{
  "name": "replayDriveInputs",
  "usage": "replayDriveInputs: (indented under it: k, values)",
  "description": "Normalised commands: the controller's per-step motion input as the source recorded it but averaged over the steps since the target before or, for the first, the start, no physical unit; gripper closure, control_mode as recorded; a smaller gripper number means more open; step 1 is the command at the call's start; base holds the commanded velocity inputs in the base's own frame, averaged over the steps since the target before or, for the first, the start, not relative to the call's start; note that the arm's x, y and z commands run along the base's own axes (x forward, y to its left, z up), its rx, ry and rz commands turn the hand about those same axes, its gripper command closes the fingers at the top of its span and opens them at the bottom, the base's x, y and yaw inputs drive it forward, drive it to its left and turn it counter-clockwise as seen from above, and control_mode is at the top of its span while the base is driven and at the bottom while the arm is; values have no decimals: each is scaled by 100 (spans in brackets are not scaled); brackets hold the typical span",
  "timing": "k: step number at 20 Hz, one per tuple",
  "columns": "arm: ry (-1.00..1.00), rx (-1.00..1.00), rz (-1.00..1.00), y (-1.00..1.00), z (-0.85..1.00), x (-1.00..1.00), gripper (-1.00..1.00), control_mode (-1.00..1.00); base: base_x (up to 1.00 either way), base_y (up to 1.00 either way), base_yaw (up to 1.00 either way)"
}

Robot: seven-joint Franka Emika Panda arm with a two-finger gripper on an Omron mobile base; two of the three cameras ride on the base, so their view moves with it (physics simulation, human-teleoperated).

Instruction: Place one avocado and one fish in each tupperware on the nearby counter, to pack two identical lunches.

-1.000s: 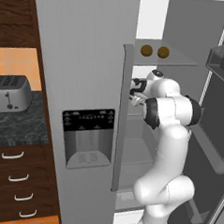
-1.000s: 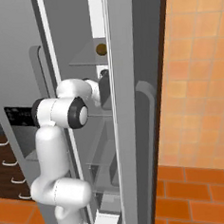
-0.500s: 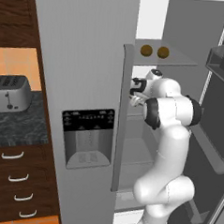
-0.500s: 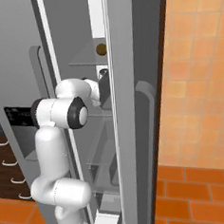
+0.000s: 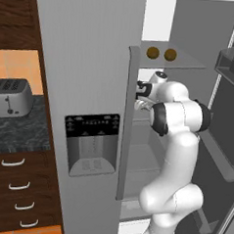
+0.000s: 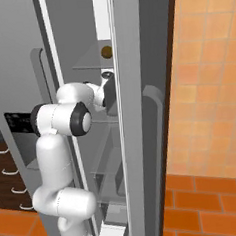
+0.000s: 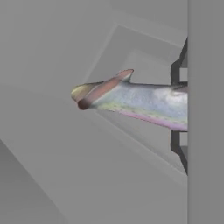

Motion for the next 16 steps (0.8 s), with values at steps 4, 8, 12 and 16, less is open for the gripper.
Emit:
replayDriveInputs:
  k: [4, 8, 12, 16]
  values:
    - [-2, 0, 0, 0, -4, -19, 100, -100, 0, 0, 0]
    - [-20, 0, 0, 0, 0, -86, 100, -100, 0, 0, 0]
    - [-17, 0, -6, 0, 18, -100, 100, -100, 0, 0, 0]
    - [5, 3, -29, 0, 57, -100, 100, -100, 0, 0, 0]
